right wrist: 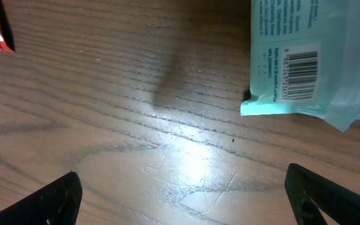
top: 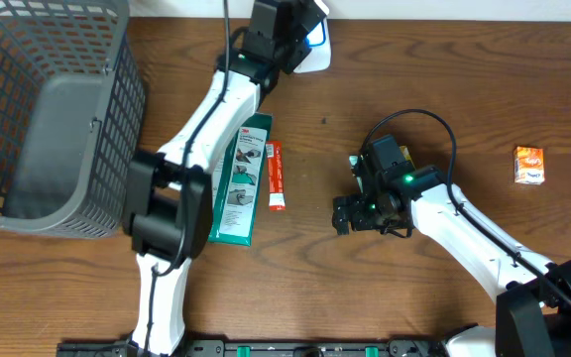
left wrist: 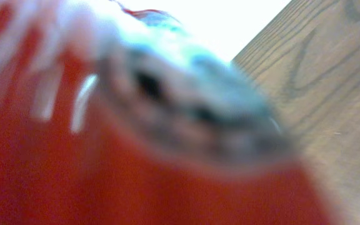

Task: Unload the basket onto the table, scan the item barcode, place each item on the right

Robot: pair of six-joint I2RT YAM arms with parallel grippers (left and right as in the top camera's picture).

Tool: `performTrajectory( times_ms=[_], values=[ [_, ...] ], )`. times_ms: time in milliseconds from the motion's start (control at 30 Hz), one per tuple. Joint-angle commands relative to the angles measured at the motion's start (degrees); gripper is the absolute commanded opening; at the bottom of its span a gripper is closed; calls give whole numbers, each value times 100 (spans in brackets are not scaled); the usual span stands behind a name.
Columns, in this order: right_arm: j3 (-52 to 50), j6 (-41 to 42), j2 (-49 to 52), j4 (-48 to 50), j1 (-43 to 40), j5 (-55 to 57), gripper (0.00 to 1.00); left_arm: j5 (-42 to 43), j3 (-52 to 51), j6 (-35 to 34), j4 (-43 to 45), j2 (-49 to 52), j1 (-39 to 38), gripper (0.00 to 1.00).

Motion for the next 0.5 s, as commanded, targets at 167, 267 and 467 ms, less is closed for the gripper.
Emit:
performTrajectory(
  times_ms=[167,267,467],
  values=[
    [83,-2,-107,-4,39,-50,99,153,61,852,748,267,-9,7],
    [83,-2,-107,-4,39,-50,99,188,61,909,898,378,-7,7],
    [83,-2,-107,-4,39,-50,99,188,57,931,1322,688,4,7]
  ],
)
